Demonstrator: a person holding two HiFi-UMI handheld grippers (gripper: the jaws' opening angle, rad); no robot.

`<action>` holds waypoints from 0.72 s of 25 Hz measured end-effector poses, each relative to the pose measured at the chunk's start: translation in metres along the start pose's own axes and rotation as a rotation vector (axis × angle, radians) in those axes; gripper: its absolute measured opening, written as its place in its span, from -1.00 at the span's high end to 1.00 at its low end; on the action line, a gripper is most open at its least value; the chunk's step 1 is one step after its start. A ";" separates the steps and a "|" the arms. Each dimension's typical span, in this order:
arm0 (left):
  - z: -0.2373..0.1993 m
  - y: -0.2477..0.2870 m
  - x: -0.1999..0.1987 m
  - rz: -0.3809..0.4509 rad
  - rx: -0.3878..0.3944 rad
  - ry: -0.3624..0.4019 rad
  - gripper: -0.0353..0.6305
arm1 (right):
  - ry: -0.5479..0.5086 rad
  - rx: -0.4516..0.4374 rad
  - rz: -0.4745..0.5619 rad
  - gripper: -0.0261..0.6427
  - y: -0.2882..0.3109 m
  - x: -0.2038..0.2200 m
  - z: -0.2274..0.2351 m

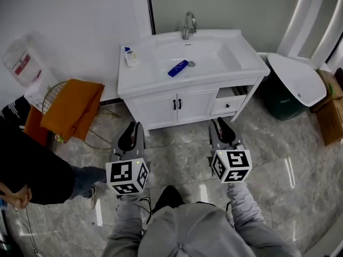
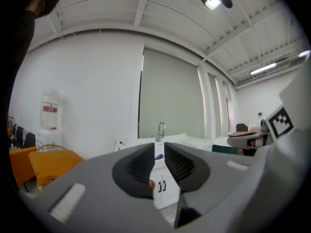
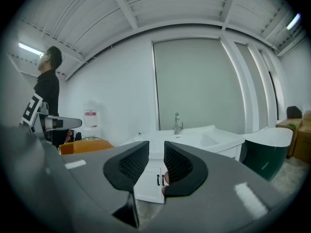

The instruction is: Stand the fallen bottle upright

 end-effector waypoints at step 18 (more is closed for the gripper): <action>-0.115 0.244 -0.041 -0.031 0.062 0.051 0.54 | -0.053 0.075 -0.051 0.69 0.247 -0.070 0.029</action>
Point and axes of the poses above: the fingertips, and each gripper's own axes: y forward along the fingers, z to its right, x out of its underside, the point moved 5 cm from there along -y, backward along the fingers, and after that the axes turned 10 degrees about -z, right-handed, at the moved point
